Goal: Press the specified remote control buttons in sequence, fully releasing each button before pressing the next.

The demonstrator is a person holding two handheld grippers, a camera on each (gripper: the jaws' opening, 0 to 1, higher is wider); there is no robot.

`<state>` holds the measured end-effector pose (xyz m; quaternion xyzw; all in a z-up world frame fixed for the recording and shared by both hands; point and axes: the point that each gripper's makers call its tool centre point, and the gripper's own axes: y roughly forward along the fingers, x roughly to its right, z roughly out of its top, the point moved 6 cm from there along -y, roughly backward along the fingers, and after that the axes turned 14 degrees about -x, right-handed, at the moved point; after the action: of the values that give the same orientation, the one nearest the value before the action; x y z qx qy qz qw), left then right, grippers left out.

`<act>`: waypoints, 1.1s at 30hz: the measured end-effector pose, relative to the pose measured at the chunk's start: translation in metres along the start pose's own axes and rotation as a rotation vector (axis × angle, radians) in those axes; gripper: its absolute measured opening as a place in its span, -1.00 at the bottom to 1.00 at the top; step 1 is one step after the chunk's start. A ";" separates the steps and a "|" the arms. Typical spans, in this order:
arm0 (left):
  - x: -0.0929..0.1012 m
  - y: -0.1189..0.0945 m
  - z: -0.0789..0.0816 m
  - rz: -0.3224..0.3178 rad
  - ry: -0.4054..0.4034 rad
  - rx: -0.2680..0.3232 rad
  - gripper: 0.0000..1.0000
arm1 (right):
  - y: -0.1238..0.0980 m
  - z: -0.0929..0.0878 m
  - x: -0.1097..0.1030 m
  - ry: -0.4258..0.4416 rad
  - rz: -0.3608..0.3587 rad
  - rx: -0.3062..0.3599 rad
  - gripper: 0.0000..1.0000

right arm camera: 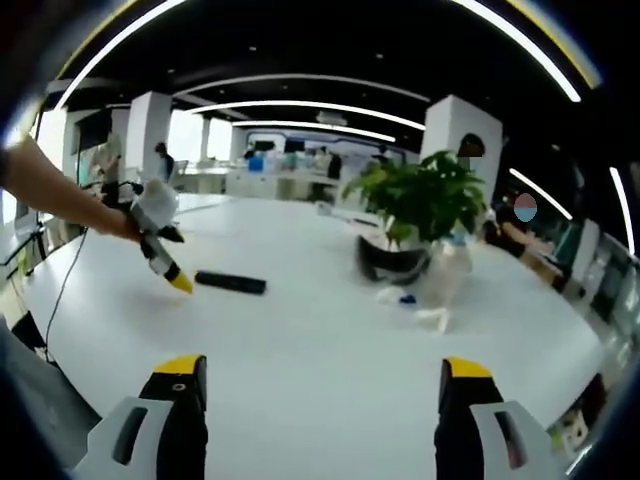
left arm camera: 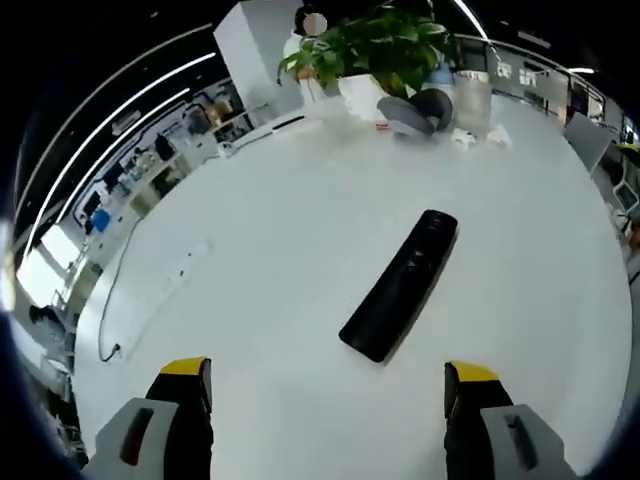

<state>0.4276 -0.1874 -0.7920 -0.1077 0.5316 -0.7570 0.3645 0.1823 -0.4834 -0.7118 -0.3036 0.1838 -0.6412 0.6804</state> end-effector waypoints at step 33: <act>0.067 -0.104 -0.033 0.006 -0.172 0.272 1.00 | -0.003 0.004 0.002 0.024 0.014 0.035 0.92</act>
<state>0.3164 -0.1901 -0.7284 -0.1200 0.3911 -0.8089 0.4223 0.1821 -0.4842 -0.7067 -0.2826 0.1827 -0.6432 0.6878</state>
